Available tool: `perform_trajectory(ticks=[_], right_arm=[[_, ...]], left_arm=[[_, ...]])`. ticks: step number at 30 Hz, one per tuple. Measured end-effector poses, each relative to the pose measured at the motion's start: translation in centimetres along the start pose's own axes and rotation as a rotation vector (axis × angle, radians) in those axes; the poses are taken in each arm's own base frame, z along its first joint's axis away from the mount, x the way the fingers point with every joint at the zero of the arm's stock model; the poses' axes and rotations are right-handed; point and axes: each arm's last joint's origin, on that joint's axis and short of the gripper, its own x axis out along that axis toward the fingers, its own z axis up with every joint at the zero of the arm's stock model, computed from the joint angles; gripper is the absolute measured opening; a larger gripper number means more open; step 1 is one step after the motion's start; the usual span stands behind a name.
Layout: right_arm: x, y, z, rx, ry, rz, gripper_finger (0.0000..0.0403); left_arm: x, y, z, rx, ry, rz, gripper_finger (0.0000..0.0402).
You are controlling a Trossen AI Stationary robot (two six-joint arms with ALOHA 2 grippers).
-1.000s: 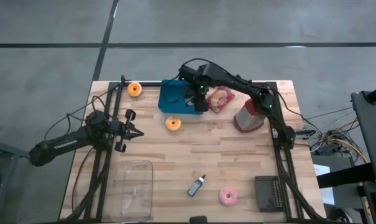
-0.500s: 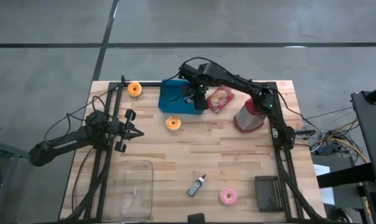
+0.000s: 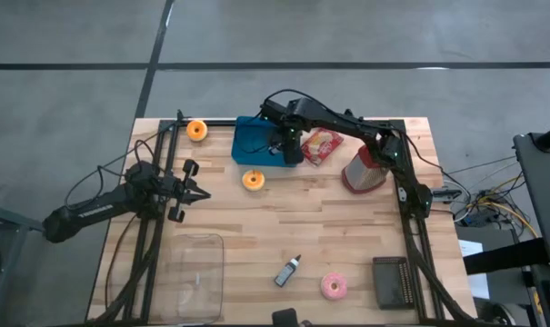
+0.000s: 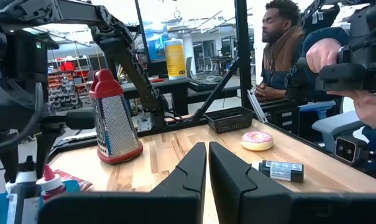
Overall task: Pick & Place Food Item
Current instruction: Put the left black food coloring into the blue bin
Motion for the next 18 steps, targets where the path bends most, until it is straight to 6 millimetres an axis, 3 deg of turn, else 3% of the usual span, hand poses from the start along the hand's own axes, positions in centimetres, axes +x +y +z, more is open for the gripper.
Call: perform_trajectory(ticks=[18], right_arm=[[2.3, 0.3, -0.3, -0.052, 0.005, 0.008, 0.0116]], left_arm=[[0.0, 0.0, 0.0, 0.000, 0.000, 0.000, 0.0026]])
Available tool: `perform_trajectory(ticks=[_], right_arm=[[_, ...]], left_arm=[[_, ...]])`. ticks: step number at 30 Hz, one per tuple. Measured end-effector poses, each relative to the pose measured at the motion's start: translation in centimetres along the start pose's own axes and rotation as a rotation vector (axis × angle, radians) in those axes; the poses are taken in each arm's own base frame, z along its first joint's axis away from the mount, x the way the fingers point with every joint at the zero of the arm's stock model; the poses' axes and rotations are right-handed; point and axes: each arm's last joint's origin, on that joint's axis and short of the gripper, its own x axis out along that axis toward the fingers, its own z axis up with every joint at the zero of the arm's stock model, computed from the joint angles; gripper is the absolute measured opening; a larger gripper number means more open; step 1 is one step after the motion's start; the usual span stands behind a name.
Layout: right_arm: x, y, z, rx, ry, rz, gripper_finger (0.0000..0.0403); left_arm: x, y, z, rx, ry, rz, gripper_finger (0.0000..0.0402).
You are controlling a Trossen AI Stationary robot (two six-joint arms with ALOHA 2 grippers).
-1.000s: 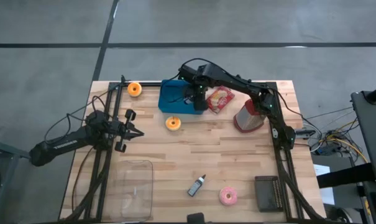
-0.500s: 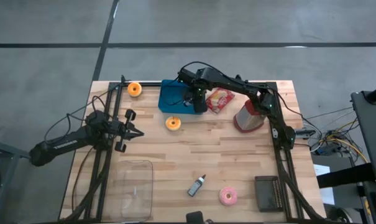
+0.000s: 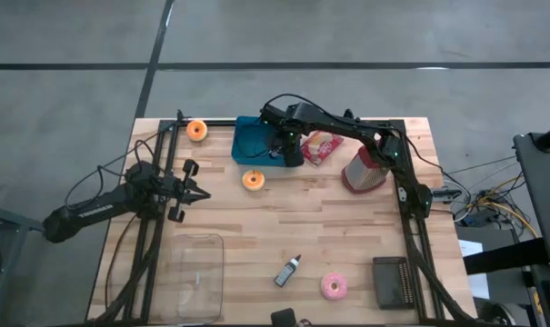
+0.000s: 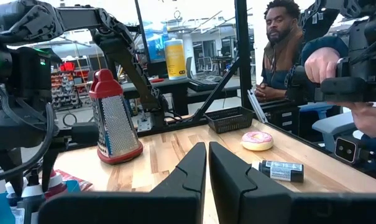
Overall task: Pick & Place Food Item
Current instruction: Put the left black food coloring into the blue bin, then put the black food coloring into the blue bin
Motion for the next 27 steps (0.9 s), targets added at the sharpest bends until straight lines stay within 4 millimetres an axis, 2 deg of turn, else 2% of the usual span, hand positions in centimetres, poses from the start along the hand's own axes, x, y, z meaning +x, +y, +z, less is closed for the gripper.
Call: perform_trajectory(ticks=[6, 18, 27], right_arm=[[0.00, -0.04, 0.04, 0.001, -0.004, -0.004, 0.0118], [0.00, -0.09, 0.14, -0.002, -0.014, -0.012, 0.0164], [-0.44, -0.23, 0.45, -0.007, -0.028, -0.035, 0.0171]], left_arm=[[0.00, 0.00, 0.01, 0.000, 0.000, 0.000, 0.0026], [0.00, 0.00, 0.00, 0.000, 0.000, 0.000, 0.0026], [0.00, 0.00, 0.00, 0.000, 0.000, 0.000, 0.0026]])
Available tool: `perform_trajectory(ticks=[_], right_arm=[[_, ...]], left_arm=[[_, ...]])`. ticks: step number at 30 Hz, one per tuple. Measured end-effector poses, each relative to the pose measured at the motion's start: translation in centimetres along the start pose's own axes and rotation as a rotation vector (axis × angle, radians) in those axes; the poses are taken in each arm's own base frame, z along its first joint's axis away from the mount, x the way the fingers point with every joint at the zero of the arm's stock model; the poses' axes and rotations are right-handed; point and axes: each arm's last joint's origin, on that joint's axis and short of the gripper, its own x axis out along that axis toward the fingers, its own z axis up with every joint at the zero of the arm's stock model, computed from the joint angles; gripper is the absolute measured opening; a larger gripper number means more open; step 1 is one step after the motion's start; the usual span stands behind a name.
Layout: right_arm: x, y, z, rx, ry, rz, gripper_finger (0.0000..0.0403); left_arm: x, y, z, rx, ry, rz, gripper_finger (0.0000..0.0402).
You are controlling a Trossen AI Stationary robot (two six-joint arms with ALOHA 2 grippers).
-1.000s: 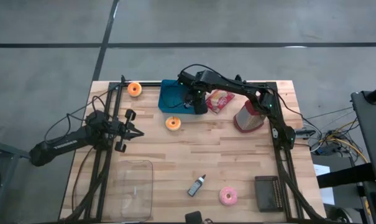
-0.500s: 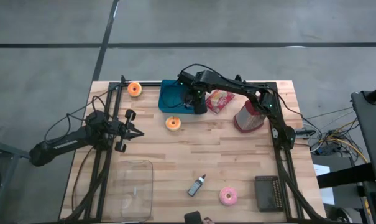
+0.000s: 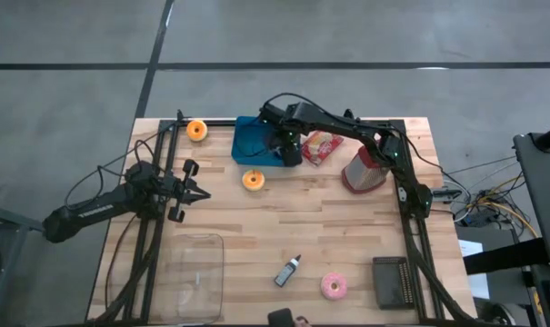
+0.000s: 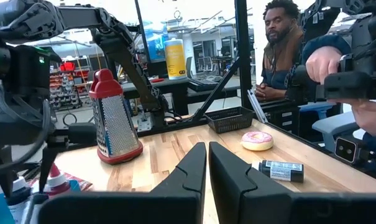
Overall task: Pick & Place Food Item
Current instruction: Put the black food coloring into the blue bin
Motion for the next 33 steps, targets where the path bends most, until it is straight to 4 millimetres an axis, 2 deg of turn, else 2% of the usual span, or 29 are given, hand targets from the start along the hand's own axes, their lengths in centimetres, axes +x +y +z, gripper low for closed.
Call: perform_trajectory(ticks=[6, 13, 19, 24, 28, 33], right_arm=[[-1.2, -0.4, 0.6, 0.001, -0.043, -0.033, 0.0171], [-3.7, -0.2, 2.3, -0.013, -0.127, -0.084, 0.0178], [-6.7, 0.9, 3.7, -0.013, -0.229, -0.099, 0.0180], [-8.5, 2.2, 4.2, 0.019, -0.307, -0.043, 0.0180], [-9.0, 2.7, 4.5, 0.110, -0.342, -0.002, 0.0180], [-8.4, 4.2, 5.4, 0.201, -0.362, 0.061, 0.0180]], left_arm=[[0.0, 0.0, 0.0, 0.000, 0.000, 0.000, 0.0026], [0.0, 0.0, 0.0, 0.000, 0.000, -0.001, 0.0026], [0.0, 0.0, 0.0, 0.000, 0.000, 0.000, 0.0026], [0.0, 0.0, 0.0, 0.000, 0.000, 0.000, 0.0026], [0.0, 0.0, 0.0, 0.000, 0.000, 0.000, 0.0026], [0.0, 0.0, 0.0, 0.000, 0.000, 0.000, 0.0026]])
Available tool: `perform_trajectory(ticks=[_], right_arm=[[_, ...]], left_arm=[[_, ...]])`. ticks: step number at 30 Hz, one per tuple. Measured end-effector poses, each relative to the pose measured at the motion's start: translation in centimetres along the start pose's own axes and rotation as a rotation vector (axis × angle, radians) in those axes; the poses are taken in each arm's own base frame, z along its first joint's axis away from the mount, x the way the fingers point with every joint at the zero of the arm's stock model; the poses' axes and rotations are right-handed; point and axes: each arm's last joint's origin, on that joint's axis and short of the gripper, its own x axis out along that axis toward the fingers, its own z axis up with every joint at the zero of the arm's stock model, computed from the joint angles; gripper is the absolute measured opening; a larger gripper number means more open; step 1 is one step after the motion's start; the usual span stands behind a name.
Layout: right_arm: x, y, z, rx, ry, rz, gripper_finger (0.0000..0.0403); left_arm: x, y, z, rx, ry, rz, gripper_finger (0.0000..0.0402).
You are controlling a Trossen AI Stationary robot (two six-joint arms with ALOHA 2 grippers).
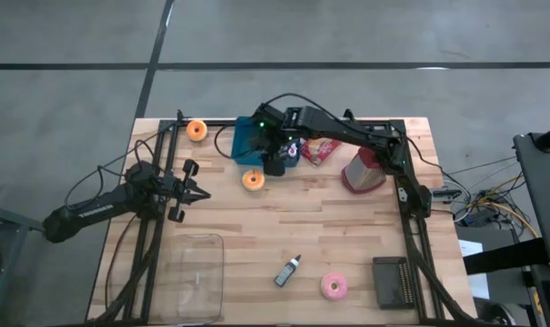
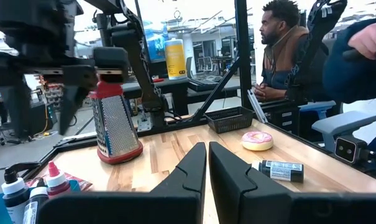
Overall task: Pick & Place Food Item
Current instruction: Put the black food coloring into the blue bin
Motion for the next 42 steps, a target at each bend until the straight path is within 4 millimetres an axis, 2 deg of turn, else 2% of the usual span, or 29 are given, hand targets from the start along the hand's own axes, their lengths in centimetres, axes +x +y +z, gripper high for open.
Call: perform_trajectory(ticks=[5, 11, 17, 21, 24, 28, 32, 42], right_arm=[[0.9, 2.0, 0.8, -0.024, -0.064, 0.004, 0.0173], [2.0, 3.4, 1.8, -0.043, -0.187, 0.015, 0.0146], [3.2, 6.3, 1.8, -0.087, -0.245, 0.102, 0.0131], [3.2, 7.9, 1.5, -0.116, -0.340, 0.078, 0.0135], [3.2, 9.1, 0.5, -0.118, -0.418, 0.045, 0.0140], [2.7, 10.6, -2.1, -0.109, -0.511, 0.019, 0.0146], [1.7, 12.2, -5.5, -0.110, -0.529, 0.004, 0.0154], [-1.4, 16.5, -15.3, -0.212, -0.399, 0.128, 0.0181]], left_arm=[[0.0, 0.0, 0.0, 0.000, 0.000, 0.000, 0.0026], [0.0, 0.0, 0.0, 0.000, 0.000, 0.000, 0.0026], [0.0, 0.0, 0.0, 0.000, 0.000, 0.000, 0.0026], [0.0, 0.0, 0.0, 0.000, 0.000, 0.000, 0.0026], [0.0, 0.0, 0.0, 0.000, 0.000, 0.000, 0.0026], [0.0, 0.0, 0.0, 0.000, 0.000, 0.000, 0.0026], [0.0, 0.0, 0.0, 0.000, 0.000, -0.001, 0.0026], [0.0, 0.0, 0.0, -0.001, 0.000, 0.000, 0.0026]])
